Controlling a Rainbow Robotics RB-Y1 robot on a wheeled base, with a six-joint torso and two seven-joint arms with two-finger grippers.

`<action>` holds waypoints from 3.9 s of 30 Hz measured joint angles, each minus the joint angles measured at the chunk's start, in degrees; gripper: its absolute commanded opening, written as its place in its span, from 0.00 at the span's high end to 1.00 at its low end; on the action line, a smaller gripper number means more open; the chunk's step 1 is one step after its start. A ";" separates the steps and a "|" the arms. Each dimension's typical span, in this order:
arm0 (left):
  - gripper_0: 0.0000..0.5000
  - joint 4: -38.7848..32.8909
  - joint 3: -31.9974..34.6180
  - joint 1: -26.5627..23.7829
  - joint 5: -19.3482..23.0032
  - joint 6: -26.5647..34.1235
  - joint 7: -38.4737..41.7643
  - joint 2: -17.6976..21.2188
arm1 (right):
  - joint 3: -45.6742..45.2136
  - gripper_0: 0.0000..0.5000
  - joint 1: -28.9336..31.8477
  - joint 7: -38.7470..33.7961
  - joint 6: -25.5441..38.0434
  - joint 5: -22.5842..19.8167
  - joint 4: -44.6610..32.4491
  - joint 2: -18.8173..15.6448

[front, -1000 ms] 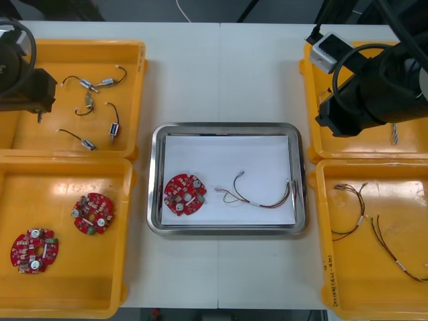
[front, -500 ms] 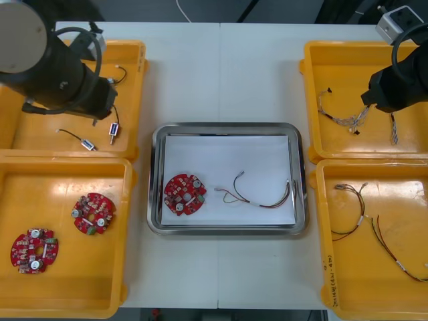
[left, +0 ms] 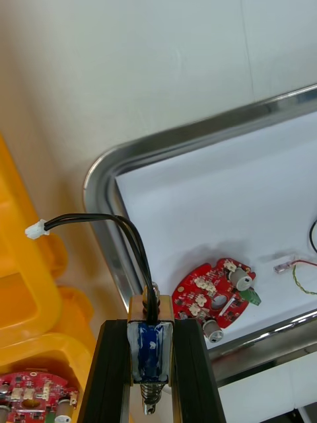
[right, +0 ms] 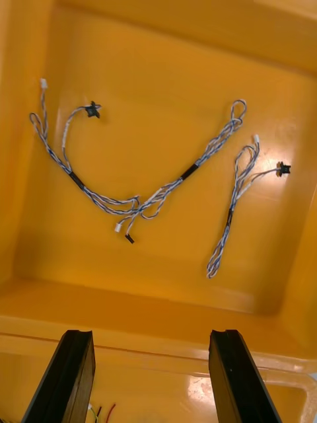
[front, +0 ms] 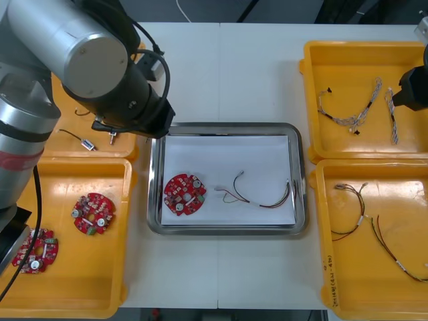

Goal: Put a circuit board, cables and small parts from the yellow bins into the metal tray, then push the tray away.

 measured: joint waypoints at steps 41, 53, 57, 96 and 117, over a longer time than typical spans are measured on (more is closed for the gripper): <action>1.00 17.39 -17.27 -0.31 -5.08 -19.82 0.12 -2.30 | -2.77 0.00 -12.39 8.46 -1.91 2.29 35.38 -3.78; 0.00 18.08 -17.51 -0.31 -5.23 -20.35 1.37 -2.30 | -2.77 0.00 -14.04 11.86 -9.47 3.40 40.29 -3.88; 0.00 18.08 -17.51 -0.32 -5.24 -20.36 2.29 -2.30 | -2.76 0.00 -14.10 13.40 -12.29 3.42 42.89 -3.88; 0.00 6.93 7.56 -0.59 -4.63 -0.07 2.54 1.87 | 3.74 0.00 -17.37 13.84 -33.27 1.40 65.69 -3.87; 0.00 14.86 18.04 -0.60 -12.69 -1.32 2.54 3.29 | 2.60 0.00 -17.36 13.83 -35.29 1.40 67.09 -1.96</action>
